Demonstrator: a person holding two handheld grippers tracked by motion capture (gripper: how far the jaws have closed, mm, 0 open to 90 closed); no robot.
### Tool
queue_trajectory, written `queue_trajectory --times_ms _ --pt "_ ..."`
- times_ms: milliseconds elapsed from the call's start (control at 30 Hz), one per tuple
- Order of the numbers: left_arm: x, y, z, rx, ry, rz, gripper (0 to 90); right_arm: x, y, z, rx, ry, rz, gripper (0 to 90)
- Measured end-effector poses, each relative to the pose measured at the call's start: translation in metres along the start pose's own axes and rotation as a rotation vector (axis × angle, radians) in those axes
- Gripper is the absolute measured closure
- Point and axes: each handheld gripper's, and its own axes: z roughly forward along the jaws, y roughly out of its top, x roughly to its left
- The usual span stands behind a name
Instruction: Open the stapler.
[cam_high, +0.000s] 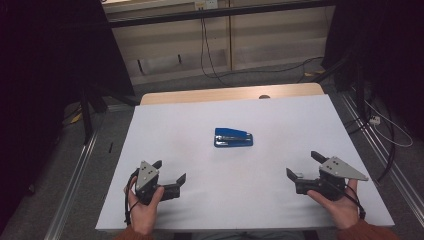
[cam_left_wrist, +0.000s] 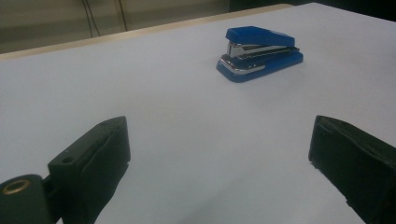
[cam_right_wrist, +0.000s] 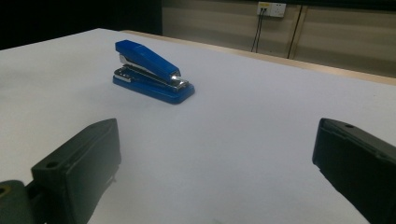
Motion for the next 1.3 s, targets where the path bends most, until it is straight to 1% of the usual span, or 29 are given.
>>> queue_trajectory --times_ms 67,133,167,200,233,333,367,400,433,467,500,533,567,600,633,667,700,733,767,833,867,933,967,1067,1100,1167,1233,1267,1300 --pt "0.001 0.000 0.000 0.001 -0.004 -0.003 5.8 0.002 0.000 0.002 0.005 0.013 -0.009 1.3" --pt "0.003 0.001 -0.001 0.013 -0.048 -0.002 8.2 0.004 0.000 0.004 0.020 0.025 -0.020 1.8" --pt "0.003 0.001 -0.001 0.013 -0.048 -0.002 7.8 0.005 0.000 0.005 0.031 0.033 -0.031 1.8" --pt "0.002 0.001 0.000 0.008 -0.051 -0.005 7.8 0.005 0.000 0.005 0.031 0.033 -0.031 1.8" --pt "0.002 0.002 -0.001 -0.001 -0.058 0.006 6.8 0.007 0.001 0.007 0.031 0.038 -0.037 2.1" --pt "0.001 0.002 0.000 -0.011 -0.067 -0.001 5.7 0.008 0.002 0.008 0.028 0.044 -0.034 2.1" --pt "0.000 0.002 0.002 -0.009 -0.082 -0.014 5.6 0.010 0.002 0.010 0.031 0.052 -0.029 2.0" --pt "0.000 0.002 0.002 -0.009 -0.082 -0.014 5.6 0.010 0.002 0.010 0.031 0.052 -0.029 2.0" --pt "-0.002 0.002 0.003 -0.031 -0.104 -0.045 5.6 0.012 0.002 0.012 0.035 0.063 -0.032 2.6" --pt "-0.002 0.002 0.003 -0.031 -0.104 -0.045 5.5 0.012 0.002 0.012 0.035 0.068 -0.029 3.1" --pt "-0.003 0.002 0.004 -0.033 -0.117 -0.053 5.5 0.012 0.002 0.012 0.035 0.068 -0.029 3.1" --pt "-0.004 0.003 0.005 -0.033 -0.120 -0.041 5.0 0.012 0.002 0.013 0.035 0.078 -0.022 3.5" --pt "-0.006 0.004 0.007 -0.029 -0.141 -0.031 5.0 0.013 0.002 0.016 0.043 0.085 -0.018 3.4" --pt "-0.006 0.004 0.007 -0.029 -0.141 -0.031 5.0 0.013 0.003 0.017 0.043 0.086 -0.018 3.4" --pt "-0.008 0.004 0.008 -0.018 -0.162 -0.012 5.0 0.014 0.003 0.018 0.041 0.087 -0.018 3.3" --pt "-0.009 0.005 0.009 -0.006 -0.167 0.000 5.0 0.014 0.004 0.019 0.040 0.086 -0.019 3.0" --pt "-0.009 0.005 0.009 -0.006 -0.167 0.000 5.0 0.014 0.004 0.019 0.040 0.086 -0.019 3.0" --pt "-0.010 0.006 0.009 0.012 -0.175 0.027 5.0 0.015 0.004 0.020 0.041 0.089 -0.019 2.8" --pt "-0.010 0.006 0.010 0.016 -0.182 0.027 5.0 0.016 0.005 0.021 0.040 0.091 -0.026 2.7" --pt "-0.011 0.007 0.011 0.018 -0.181 0.032 5.1 0.018 0.005 0.023 0.039 0.090 -0.036 2.6" --pt "-0.011 0.008 0.012 0.028 -0.180 0.039 5.1 0.019 0.005 0.024 0.039 0.090 -0.038 2.2" --pt "-0.012 0.010 0.013 0.045 -0.166 0.058 5.5 0.022 0.006 0.028 0.034 0.072 -0.025 1.2" --pt "-0.013 0.011 0.014 0.054 -0.169 0.065 5.5 0.022 0.006 0.028 0.034 0.072 -0.025 1.2" --pt "-0.014 0.011 0.017 0.068 -0.189 0.065 5.6 0.026 0.008 0.034 0.045 0.049 -0.027 1.5" --pt "-0.015 0.010 0.017 0.061 -0.183 0.066 5.6 0.028 0.008 0.037 0.045 0.068 -0.025 1.5" --pt "-0.017 0.010 0.017 0.052 -0.178 0.061 5.6 0.029 0.008 0.038 0.046 0.075 -0.026 1.5" --pt "-0.018 0.011 0.018 0.039 -0.170 0.064 5.5 0.034 0.010 0.044 0.045 0.091 -0.045 1.5" --pt "-0.018 0.011 0.018 0.039 -0.170 0.064 5.5 0.034 0.010 0.044 0.045 0.091 -0.045 1.5" --pt "-0.019 0.011 0.020 0.030 -0.167 0.056 5.5 0.037 0.012 0.047 0.050 0.079 -0.042 1.4"
